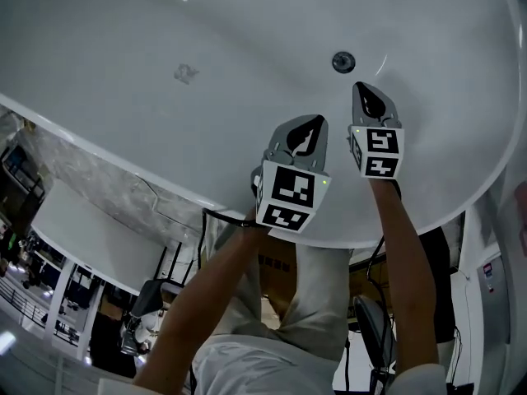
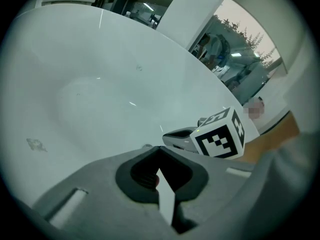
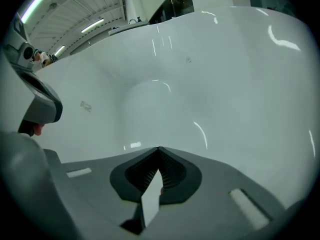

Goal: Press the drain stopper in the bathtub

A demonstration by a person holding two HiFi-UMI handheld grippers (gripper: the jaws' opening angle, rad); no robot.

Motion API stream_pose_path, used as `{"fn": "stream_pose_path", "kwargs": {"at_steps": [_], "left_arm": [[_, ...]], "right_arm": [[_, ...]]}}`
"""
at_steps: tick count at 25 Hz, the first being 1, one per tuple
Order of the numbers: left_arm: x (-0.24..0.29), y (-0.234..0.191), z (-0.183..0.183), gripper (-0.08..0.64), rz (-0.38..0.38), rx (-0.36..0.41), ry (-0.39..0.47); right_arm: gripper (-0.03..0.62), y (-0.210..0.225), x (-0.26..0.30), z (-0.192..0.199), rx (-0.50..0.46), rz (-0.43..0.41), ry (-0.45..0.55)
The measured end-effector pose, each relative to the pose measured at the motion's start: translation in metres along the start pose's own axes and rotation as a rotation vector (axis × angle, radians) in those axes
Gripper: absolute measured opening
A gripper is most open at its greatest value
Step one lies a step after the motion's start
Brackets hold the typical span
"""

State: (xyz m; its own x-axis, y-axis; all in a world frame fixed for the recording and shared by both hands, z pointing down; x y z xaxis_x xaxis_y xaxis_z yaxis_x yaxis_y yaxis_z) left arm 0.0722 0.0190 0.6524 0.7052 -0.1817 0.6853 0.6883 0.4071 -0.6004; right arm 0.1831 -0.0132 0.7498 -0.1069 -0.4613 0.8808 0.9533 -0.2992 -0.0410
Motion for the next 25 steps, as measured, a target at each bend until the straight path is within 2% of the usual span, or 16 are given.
{"fn": "stream_pose_path", "kwargs": {"at_steps": [5,11,16,19,21,25], "left_arm": [[0.025,-0.012,0.015,-0.002,-0.007,-0.035,-0.022],[0.045,-0.03,0.022,-0.002,-0.031,-0.035,-0.032],[0.06,-0.046,0.019,-0.003,-0.074,-0.059,0.004],[0.072,-0.061,0.015,-0.002,-0.097,-0.068,0.012],[0.081,-0.069,0.013,-0.002,-0.087,-0.051,-0.01],[0.093,-0.08,0.017,-0.003,-0.036,-0.008,-0.063]], "right_arm": [[0.003,0.003,0.031,0.02,-0.017,-0.003,-0.044],[0.003,0.009,0.062,0.031,0.094,0.026,-0.097],[0.002,0.016,0.087,0.041,0.097,0.043,-0.132],[0.002,0.021,0.097,0.048,0.138,0.047,-0.163],[0.0,0.022,0.105,0.056,0.153,0.042,-0.193],[0.0,0.015,0.122,0.068,0.098,0.01,-0.222]]}}
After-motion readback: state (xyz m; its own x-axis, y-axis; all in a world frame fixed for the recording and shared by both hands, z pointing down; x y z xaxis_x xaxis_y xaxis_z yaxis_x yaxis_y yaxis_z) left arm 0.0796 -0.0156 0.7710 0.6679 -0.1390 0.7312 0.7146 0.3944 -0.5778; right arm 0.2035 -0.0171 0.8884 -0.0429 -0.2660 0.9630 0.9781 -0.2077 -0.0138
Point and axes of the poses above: the fingertips, and each gripper's own axes: x forward along the fingers, y to its right, z out of its underside, the point moved 4 cm from there along -x, backward along the fingers, and after that the axes turned 13 degrees about z, right-handed, at the moved point
